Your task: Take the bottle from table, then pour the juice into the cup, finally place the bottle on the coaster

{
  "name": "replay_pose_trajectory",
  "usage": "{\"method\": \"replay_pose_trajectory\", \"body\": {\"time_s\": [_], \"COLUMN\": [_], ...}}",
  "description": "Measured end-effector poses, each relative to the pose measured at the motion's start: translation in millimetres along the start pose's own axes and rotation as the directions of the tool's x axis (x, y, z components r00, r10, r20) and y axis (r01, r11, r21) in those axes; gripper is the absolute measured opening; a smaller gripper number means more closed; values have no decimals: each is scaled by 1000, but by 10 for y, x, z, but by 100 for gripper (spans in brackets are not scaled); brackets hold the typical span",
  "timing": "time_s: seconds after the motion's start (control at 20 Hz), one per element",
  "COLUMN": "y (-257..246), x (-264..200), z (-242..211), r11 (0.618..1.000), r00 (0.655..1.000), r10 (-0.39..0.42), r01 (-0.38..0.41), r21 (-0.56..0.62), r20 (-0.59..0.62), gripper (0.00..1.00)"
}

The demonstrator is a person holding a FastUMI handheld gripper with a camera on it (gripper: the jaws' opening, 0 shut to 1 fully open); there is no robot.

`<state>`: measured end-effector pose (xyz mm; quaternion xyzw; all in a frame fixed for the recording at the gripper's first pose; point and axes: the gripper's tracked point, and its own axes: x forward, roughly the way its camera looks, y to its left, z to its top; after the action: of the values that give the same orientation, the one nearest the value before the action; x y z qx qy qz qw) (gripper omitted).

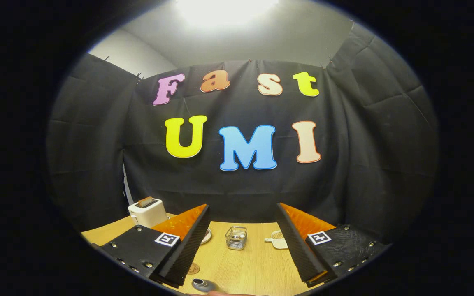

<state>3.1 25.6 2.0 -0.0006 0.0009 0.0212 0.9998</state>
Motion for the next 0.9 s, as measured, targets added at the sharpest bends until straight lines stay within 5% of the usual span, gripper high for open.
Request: {"method": "replay_pose_trajectory", "body": {"time_s": [0.9], "y": [569], "x": [-301], "z": [-884], "r11": [994], "r00": [993], "r10": [105], "r01": [-103], "r21": [-49], "r20": [46], "gripper": [98]}}
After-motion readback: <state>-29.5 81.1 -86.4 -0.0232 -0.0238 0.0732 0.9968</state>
